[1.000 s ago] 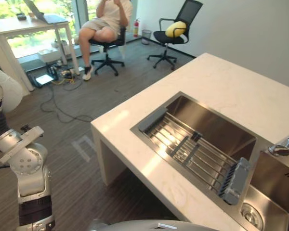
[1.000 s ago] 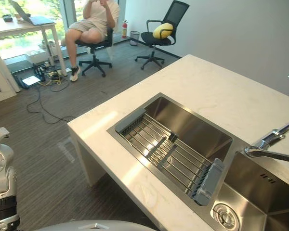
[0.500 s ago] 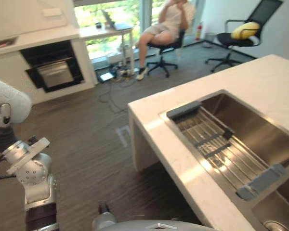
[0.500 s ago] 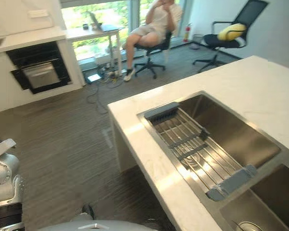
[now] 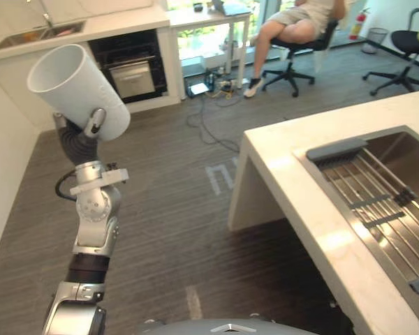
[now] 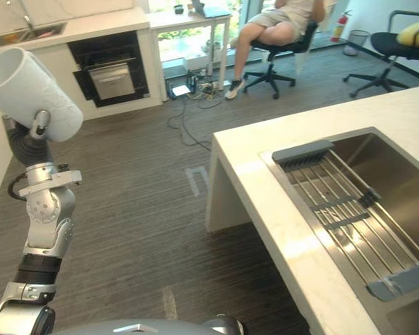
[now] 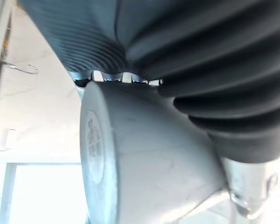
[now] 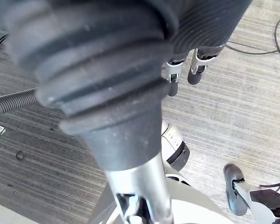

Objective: Walk over to the sink, pick up the cup, carry it to the dishwasher, place the cup inside the dishwasher, then close the dishwasher door

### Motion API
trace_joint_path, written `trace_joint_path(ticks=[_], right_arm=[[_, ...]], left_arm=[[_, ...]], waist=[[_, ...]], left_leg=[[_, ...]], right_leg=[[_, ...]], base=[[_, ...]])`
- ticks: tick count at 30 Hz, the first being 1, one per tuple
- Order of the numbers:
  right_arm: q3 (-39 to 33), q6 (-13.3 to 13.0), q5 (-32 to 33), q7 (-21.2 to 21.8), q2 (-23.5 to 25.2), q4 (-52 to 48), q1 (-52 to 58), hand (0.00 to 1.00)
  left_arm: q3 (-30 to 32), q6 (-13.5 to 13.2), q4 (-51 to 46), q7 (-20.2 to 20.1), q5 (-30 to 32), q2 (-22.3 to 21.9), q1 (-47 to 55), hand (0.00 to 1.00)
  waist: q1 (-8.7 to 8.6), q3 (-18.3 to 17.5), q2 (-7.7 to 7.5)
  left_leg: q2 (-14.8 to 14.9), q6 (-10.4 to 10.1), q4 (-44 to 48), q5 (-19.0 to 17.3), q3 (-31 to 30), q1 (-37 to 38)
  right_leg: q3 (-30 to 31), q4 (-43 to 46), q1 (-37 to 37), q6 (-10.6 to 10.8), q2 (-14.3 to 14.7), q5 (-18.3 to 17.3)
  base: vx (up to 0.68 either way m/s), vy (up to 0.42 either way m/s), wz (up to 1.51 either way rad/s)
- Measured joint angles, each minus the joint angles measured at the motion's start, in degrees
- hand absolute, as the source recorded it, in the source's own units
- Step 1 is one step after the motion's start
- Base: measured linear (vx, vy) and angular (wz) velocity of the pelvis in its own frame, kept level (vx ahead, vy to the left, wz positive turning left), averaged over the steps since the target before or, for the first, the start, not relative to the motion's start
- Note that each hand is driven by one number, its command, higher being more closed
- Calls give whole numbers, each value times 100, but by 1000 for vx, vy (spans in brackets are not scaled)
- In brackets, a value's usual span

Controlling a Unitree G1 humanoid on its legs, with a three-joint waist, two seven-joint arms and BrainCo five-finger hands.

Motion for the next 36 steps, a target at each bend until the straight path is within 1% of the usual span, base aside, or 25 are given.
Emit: trace_joint_path(ticks=[1,3,5,6,7,9,10,11,12,13,14,15,16,17,18,19,20,22,23,24,25,29,34,35,36], right_arm=[[6,-3,2,2,26,56,-2,0],[16,-1,1,6,-32,78,-2,0],[112,46,-60,-58,-95,103,8,0],[130,79,-66,-100,-89,108,7,0],[130,122,-93,-162,-89,109,2,0],[65,138,-88,-166,-74,90,-14,0],[-47,155,-72,-167,-67,37,5,0],[-47,159,-17,-179,-41,-5,37,0],[-40,147,28,-228,11,-131,139,0],[-64,133,99,-276,61,-130,104,0],[-176,128,264,-309,172,-133,-22,0],[-295,119,365,-321,334,-125,-126,0],[-308,101,412,-329,456,-137,-157,0],[-212,96,452,-328,623,-242,-152,0],[-174,95,443,-325,588,-442,-110,0],[-204,106,441,-320,580,-508,-32,0],[-212,95,419,-302,563,-630,69,0],[-138,90,394,-315,643,-593,37,0],[-149,47,457,-303,574,-650,2,0],[-144,31,464,-307,544,-649,8,0],[-81,-3,558,-337,542,-637,59,0],[-11,5,975,-435,569,-576,61,0],[-46,-1,1360,-246,617,-635,44,0],[-97,-8,1455,256,696,-667,95,0],[-97,-8,1455,256,696,-667,96,0]], left_arm=[[-257,220,-188,-40,-15,-21,231,100],[-453,314,-433,-133,-12,-81,552,100],[-489,484,-656,-229,-75,-183,901,100],[-476,498,-659,-272,-144,-204,948,100],[-457,564,-686,-346,-266,-295,1041,100],[-555,709,-786,-466,-363,-478,1143,100],[-797,803,-807,-608,-405,-553,1214,100],[-1090,872,-747,-731,-406,-573,1213,100],[-1480,886,-664,-841,-410,-609,1213,100],[-1601,885,-628,-893,-414,-618,1209,100],[-1726,885,-565,-941,-423,-678,1208,100],[-1772,871,-447,-936,-454,-713,1219,100],[-1780,880,-403,-934,-464,-674,1225,100],[-1795,850,-458,-921,-464,-679,1226,100],[-1922,859,-403,-922,-457,-861,1256,100],[-2035,930,-387,-901,-458,-967,1400,100],[-2331,996,-469,-884,-437,-1019,1562,100],[-2520,1026,-736,-945,-401,-1032,1491,100],[-2611,1116,-729,-1003,-404,-1170,1299,100],[-2641,1172,-725,-1011,-404,-1208,1270,100],[-2676,1237,-740,-1004,-406,-1163,1239,100],[-2682,1355,-740,-1005,-406,-1039,977,100],[-2583,1419,-739,-1025,-418,-982,768,100],[-2317,1426,-285,-1246,-420,-1015,587,100],[-2317,1426,-285,-1246,-420,-1015,587,100]], waist=[[-11,4,22],[16,-9,61],[216,-4,16],[236,-10,-16],[257,-35,-56],[256,-2,-118],[147,33,-152],[122,33,-75],[72,49,16],[66,73,171],[60,128,75],[111,205,17],[128,164,-267],[147,202,-694],[172,304,-634],[170,236,-495],[229,30,-404],[206,-70,-540],[82,11,-333],[99,6,-343],[187,-101,-380],[247,-326,-534],[185,-393,-474],[-84,-573,-604],[-84,-573,-604]], left_leg=[[-150,38,-516,245,-138,59],[-187,72,-818,293,-130,57],[-236,79,-835,382,-193,61],[-271,89,-836,389,-264,59],[-324,108,-836,402,-374,15],[-474,157,-836,330,-661,-110],[-582,281,-830,190,-996,-155],[-612,344,-808,117,-1302,-178],[-633,340,-833,20,-1713,-173],[-615,355,-834,-10,-1956,-195],[-638,388,-836,-41,-2409,-234],[-692,307,-841,-249,-2584,-253],[-913,427,-505,-356,-2476,-303],[-969,785,1779,-1004,-2031,-785],[-764,436,2419,-2073,-2096,-769],[-675,476,2468,-2161,-2070,-732],[-555,421,2295,-2158,-1949,-742],[-362,335,2116,-2041,-1370,-683],[66,236,2395,-2014,-1217,-818],[98,212,2352,-2013,-1203,-787],[93,183,2112,-1916,-1105,-615],[78,73,1610,-1688,-933,-347],[39,-11,883,-1399,-724,39],[-478,13,-838,-326,-469,651],[-478,13,-838,-327,-469,651]], right_leg=[[-305,-16,50,95,-13,-49],[-571,-5,80,133,-43,-77],[-702,33,203,121,-46,-72],[-745,66,248,116,-60,-73],[-841,190,250,-16,-114,-141],[-823,679,234,-605,-290,-398],[-256,1355,53,-1061,-387,-282],[429,1932,-155,-1528,-335,0],[1229,2563,-438,-1688,-140,397],[1606,2798,-540,-1407,51,204],[2054,3082,-759,-1034,479,-563],[2337,3047,-1023,-984,877,-841],[2456,2873,-1146,-988,842,-811],[2557,2749,-1499,-865,579,-776],[2770,2826,-1465,-611,802,-850],[2879,2724,-1370,-556,846,-861],[2856,2235,-1202,-560,930,-899],[2640,1151,-941,-446,871,-809],[2264,828,-727,-268,1044,-586],[2260,758,-696,-300,1064,-530],[2309,557,-579,-276,1073,-427],[2413,186,-416,-359,1151,-238],[2465,117,-412,-455,1248,23],[2741,-167,-525,-323,1127,88],[2741,-167,-525,-323,1127,88]], base=[[-62,42,90],[-66,50,74],[-21,41,40],[11,6,45],[30,36,62],[15,62,91],[-5,84,145],[63,141,218],[71,101,194],[80,57,206],[-2,-10,175],[43,18,161],[85,30,122],[78,17,82],[13,13,57],[28,81,23],[128,44,3],[126,-70,28],[17,-88,48],[62,-52,27],[95,-25,-18],[121,-54,-20],[18,-23,-25],[-14,-2,-5],[0,0,0]])
